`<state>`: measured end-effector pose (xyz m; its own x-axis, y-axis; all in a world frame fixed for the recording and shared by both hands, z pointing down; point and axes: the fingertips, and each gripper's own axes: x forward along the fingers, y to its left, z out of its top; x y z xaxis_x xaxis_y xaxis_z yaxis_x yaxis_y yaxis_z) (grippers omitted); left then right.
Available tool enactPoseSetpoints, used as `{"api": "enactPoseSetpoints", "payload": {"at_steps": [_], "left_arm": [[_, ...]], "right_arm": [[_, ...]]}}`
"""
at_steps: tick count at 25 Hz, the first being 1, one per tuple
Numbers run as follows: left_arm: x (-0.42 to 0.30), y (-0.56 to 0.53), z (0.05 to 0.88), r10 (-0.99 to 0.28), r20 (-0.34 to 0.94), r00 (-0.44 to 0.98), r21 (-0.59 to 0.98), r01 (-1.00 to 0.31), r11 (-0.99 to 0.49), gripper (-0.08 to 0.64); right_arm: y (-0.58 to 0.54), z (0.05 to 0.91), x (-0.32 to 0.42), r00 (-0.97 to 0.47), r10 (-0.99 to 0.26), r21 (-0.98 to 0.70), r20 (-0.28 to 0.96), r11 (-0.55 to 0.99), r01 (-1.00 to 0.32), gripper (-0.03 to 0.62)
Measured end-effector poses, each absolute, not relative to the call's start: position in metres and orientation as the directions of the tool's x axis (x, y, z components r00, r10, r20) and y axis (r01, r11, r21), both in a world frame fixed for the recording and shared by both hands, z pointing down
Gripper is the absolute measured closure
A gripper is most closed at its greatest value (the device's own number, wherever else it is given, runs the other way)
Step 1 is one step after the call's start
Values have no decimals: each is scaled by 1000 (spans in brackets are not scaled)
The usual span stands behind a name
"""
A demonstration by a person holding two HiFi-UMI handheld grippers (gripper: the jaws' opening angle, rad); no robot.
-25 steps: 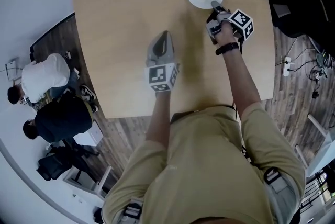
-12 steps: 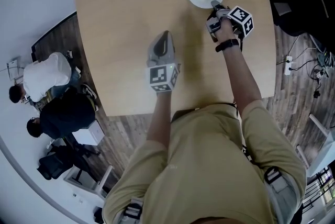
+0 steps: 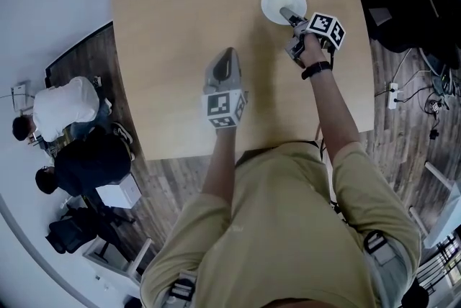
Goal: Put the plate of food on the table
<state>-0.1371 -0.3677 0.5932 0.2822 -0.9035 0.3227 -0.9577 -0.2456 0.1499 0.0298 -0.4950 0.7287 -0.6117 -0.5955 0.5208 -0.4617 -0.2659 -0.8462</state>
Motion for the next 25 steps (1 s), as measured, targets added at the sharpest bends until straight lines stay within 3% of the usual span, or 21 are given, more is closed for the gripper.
{"api": "enactPoseSetpoints", "payload": {"at_steps": [3,6,9,14,25], "left_arm": [[-134,-358,589,-903,317,289,149,-956,-253,561],[-133,-350,583,-905,306,297,148,-953,-263,561],[-133,-336,575,-906,294,304,142,-951,-273,561],[-132,-316,553,-913,251,322,123,-946,-300,561],[-150,-267,492,-943,140,301,83,-953,-291,561]], "right_arm": [[-474,730,35,-601,-520,-758,607,-151,-635,201],[-458,724,44,-537,-483,-599,692,31,-800,201],[-440,704,50,-486,-516,-472,706,170,-865,201],[-414,647,53,-441,-655,-294,614,329,-897,215],[-332,512,19,-421,-862,-114,283,405,-907,378]]}}
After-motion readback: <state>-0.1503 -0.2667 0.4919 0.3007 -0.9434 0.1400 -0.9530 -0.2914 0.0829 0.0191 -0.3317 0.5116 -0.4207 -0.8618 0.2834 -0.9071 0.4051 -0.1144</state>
